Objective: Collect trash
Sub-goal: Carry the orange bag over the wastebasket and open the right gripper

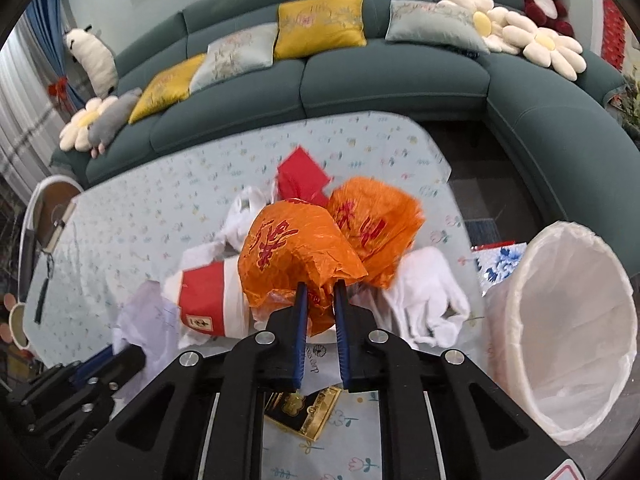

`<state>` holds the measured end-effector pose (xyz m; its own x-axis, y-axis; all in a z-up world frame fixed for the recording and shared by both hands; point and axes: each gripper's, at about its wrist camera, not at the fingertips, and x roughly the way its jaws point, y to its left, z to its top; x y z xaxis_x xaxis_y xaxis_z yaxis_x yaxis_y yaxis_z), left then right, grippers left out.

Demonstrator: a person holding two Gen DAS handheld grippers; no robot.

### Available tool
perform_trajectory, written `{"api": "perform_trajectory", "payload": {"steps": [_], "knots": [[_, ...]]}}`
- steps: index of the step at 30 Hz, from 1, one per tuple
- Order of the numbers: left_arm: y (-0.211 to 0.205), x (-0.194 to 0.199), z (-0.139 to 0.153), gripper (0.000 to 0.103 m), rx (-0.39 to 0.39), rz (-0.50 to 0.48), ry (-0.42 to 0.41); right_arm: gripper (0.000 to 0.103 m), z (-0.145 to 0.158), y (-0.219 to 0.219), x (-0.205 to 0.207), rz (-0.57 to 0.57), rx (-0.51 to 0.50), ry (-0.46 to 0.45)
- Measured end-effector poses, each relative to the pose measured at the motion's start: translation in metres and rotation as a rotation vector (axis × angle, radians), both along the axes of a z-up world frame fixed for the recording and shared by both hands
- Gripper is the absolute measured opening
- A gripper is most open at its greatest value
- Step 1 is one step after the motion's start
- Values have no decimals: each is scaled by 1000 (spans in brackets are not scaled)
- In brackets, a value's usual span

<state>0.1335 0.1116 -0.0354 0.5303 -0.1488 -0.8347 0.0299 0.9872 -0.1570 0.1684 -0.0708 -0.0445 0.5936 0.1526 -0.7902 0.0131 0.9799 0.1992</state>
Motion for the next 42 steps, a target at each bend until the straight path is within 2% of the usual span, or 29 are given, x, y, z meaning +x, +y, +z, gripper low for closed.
{"api": "perform_trajectory", "payload": {"steps": [7,18,33,42], "knots": [[-36,-11,26,17,-4,-64,-54,12,35,-35,-22,-57,2,-83],[-109,-30,51,17,-2,-199,-110,12,57,-104,-66,-179,-9,-153],[-225,-44,46,17,-1,-419,-100,13,30,-215,-123,-397,-32,-110],[-278,-44,36,17,-10,-508,-79,13,11,-254,-139,-472,-24,-74]]}}
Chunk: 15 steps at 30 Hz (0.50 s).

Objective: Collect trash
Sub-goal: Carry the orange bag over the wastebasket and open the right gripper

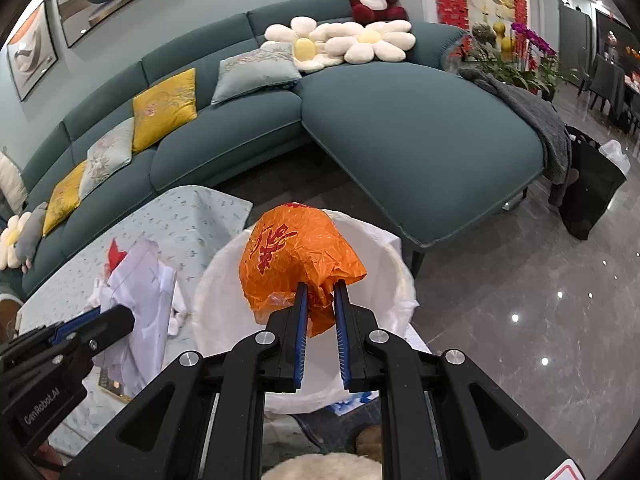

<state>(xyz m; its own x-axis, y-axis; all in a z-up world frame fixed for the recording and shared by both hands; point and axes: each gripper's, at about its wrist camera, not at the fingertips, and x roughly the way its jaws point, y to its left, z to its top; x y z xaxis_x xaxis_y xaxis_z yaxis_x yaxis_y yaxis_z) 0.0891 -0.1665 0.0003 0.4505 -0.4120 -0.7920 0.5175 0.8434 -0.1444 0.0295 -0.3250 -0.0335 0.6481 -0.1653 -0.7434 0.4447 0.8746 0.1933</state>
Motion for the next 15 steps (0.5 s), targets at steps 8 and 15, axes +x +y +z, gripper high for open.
{"api": "perform_trajectory", "payload": {"steps": [8,15], "knots": [[-24,6,-12,20,-5,-39,24,13,-10,-15,-1,-20,16,11],[-25,11,-18,56,-11,-10,26,13,-15,-18,3,-21,25,18]]}}
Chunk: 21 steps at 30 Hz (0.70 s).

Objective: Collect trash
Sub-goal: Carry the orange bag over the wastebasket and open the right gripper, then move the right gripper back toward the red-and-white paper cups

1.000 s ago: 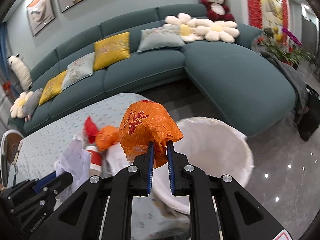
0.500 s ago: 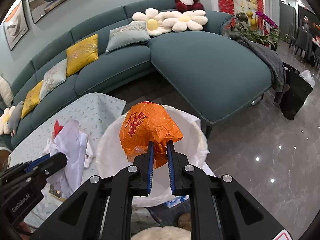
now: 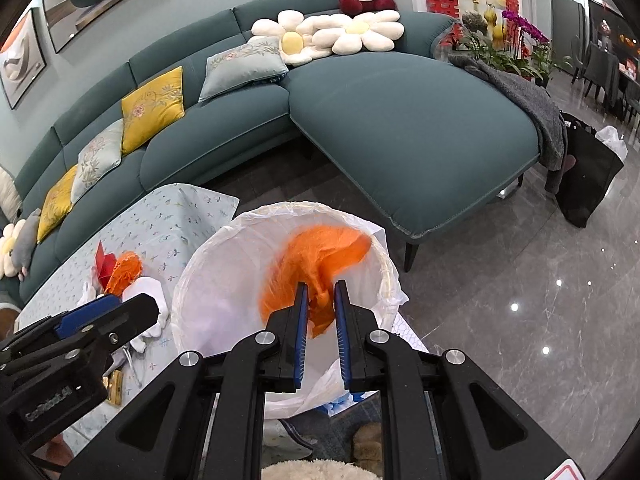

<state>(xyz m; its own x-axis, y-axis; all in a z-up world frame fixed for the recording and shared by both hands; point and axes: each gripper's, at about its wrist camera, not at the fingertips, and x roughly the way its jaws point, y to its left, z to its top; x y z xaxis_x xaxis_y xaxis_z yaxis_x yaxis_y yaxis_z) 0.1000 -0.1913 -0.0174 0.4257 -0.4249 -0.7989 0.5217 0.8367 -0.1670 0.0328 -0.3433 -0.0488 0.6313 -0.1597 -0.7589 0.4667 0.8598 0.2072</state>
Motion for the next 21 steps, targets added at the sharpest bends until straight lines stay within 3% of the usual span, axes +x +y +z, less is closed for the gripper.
{"api": "perform_trajectory", "payload": {"steps": [14,16,18,21], "knots": [[31,6,-3,60,10,70,8,17,-1,19,14,46,-14,9],[39,6,-2,65,9,94,7,22,1,23,16,53,-15,7],[48,6,-1,70,6,122,3,36,4,26,17,56,-23,0],[60,7,0,73,6,152,0,43,9,34,18,65,-44,-11]]}}
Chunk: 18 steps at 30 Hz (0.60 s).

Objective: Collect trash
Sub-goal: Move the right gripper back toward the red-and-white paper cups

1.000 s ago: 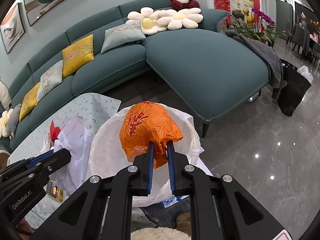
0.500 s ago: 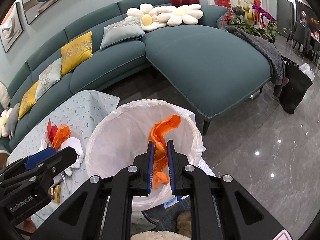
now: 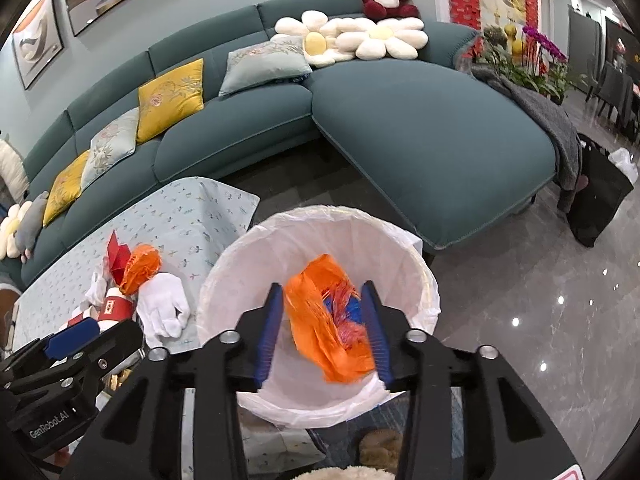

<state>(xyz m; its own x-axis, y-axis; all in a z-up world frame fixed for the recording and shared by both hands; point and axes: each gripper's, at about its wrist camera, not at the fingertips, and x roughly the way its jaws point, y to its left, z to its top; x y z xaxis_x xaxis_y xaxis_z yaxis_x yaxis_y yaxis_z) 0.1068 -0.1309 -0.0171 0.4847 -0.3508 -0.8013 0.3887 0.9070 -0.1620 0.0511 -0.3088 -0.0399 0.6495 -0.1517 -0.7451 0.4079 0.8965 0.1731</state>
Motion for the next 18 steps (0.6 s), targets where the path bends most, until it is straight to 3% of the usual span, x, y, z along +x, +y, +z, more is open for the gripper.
{"api": "perform_trajectory", "payload": {"steps": [18], "knots": [[80,-1,5,76,-10,167,-4,50,24,49,7,79,-34,-21]]}}
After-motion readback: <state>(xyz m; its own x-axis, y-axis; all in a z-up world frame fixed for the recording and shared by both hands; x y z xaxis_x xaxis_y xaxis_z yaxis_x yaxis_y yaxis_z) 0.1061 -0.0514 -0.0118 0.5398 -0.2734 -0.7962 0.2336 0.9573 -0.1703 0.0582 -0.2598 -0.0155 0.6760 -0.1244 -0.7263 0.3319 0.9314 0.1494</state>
